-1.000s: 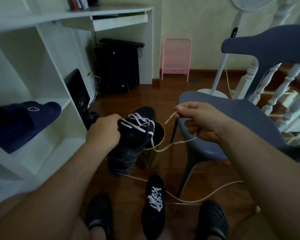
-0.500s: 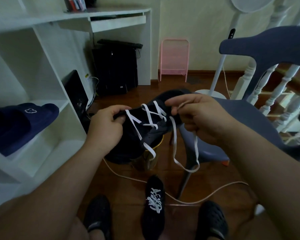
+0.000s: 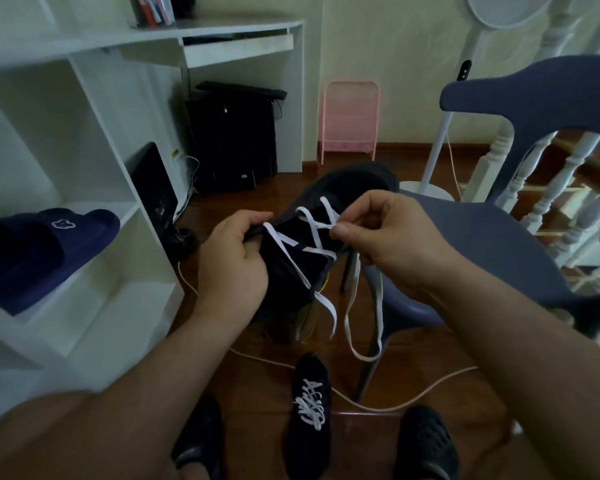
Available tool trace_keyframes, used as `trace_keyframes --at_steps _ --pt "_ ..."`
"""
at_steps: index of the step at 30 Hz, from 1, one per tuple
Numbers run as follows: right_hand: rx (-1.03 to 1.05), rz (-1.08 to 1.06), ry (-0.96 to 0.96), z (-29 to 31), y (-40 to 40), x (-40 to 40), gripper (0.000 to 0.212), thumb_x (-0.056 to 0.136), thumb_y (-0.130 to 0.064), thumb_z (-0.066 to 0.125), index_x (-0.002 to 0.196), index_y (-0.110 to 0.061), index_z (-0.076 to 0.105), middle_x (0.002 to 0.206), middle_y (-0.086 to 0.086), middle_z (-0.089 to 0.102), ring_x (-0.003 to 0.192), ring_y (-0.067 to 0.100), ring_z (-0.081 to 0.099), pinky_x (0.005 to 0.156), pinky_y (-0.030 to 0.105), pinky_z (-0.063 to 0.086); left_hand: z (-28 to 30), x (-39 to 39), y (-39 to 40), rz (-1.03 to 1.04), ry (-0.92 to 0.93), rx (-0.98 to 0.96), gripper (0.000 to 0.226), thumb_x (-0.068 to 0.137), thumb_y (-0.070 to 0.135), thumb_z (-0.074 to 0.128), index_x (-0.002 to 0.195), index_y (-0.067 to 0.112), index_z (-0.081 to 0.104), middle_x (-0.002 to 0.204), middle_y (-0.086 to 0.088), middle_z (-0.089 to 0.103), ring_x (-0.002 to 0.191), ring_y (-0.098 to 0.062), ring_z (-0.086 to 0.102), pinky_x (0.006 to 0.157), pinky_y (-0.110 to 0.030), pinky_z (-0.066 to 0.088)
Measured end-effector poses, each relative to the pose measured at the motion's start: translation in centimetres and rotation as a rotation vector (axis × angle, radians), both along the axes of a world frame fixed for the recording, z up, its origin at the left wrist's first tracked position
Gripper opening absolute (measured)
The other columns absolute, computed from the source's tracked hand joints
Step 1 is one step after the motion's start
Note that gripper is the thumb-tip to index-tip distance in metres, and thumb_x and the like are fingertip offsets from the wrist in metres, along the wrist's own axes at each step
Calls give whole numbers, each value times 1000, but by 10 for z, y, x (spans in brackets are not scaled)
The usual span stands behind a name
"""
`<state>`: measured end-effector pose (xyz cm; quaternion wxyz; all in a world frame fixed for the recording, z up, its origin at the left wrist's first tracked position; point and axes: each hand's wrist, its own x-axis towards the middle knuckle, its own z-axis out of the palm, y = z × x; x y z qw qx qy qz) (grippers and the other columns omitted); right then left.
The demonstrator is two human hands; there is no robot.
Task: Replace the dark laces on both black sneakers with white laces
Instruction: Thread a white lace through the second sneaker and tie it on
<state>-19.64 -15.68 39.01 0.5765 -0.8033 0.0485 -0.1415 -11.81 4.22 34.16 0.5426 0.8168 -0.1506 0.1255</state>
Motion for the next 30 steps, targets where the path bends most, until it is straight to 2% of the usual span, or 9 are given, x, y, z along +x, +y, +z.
trace_keyframes --at_steps 3,6,10,15,18,21,24,28,30 --pt "-32 -9 4 -3 2 0 23 96 -8 69 114 -23 74 85 -7 73 70 6 68 64 19 55 3 -3 0 17 -169 37 47 97 -10 49 124 21 72 114 17 61 104 24 51 90 4 37" --pt "-109 -103 -18 -9 6 3 17 96 -18 71 104 -31 78 93 -11 76 85 6 73 76 29 62 1 -5 -1 32 -208 37 48 94 -13 49 124 16 72 110 26 56 105 27 49 91 5 35" --pt "-68 -167 -58 -12 13 6 6 92 -25 76 91 -30 79 90 -10 77 88 8 74 82 37 63 1 -8 -4 32 -188 -2 46 96 -12 50 122 17 72 109 27 56 104 25 50 89 4 37" --pt "-42 -292 -86 -18 19 13 8 93 -26 74 89 -31 80 87 -15 76 86 2 72 82 31 63 1 -14 -14 12 -107 -46 43 100 -5 52 120 28 70 112 24 60 106 20 54 87 4 39" --pt "104 -335 -50 -18 26 17 12 95 -21 73 89 -28 80 83 -13 77 81 3 74 79 29 64 -1 -21 -22 -15 -112 -57 41 100 -5 53 119 28 69 111 23 58 107 18 54 87 3 40" --pt "410 -368 29 -16 30 24 12 97 -16 71 90 -21 80 86 -2 79 84 15 77 80 39 65 -4 -26 -28 -48 -98 -47 36 101 -4 53 120 23 68 111 22 56 106 17 53 86 3 40" --pt "560 -413 70 -14 31 30 11 96 -18 71 91 -21 80 91 3 79 91 25 76 84 48 63 -6 -34 -34 -89 -109 50 38 100 -3 54 124 25 66 110 27 51 108 9 52 88 -1 40" --pt "419 -381 25 -12 32 26 11 97 -22 70 92 -21 79 89 -1 78 91 19 74 85 42 63 -2 -39 -39 -139 -62 113 56 87 -8 62 118 37 55 114 25 48 109 8 51 86 -5 45" --pt "326 -338 -13 -11 34 23 10 98 -22 70 92 -20 79 88 -3 78 87 13 74 79 33 62 0 -37 -38 -142 -11 77 70 87 -8 64 134 43 52 119 23 48 108 5 54 86 -13 52"
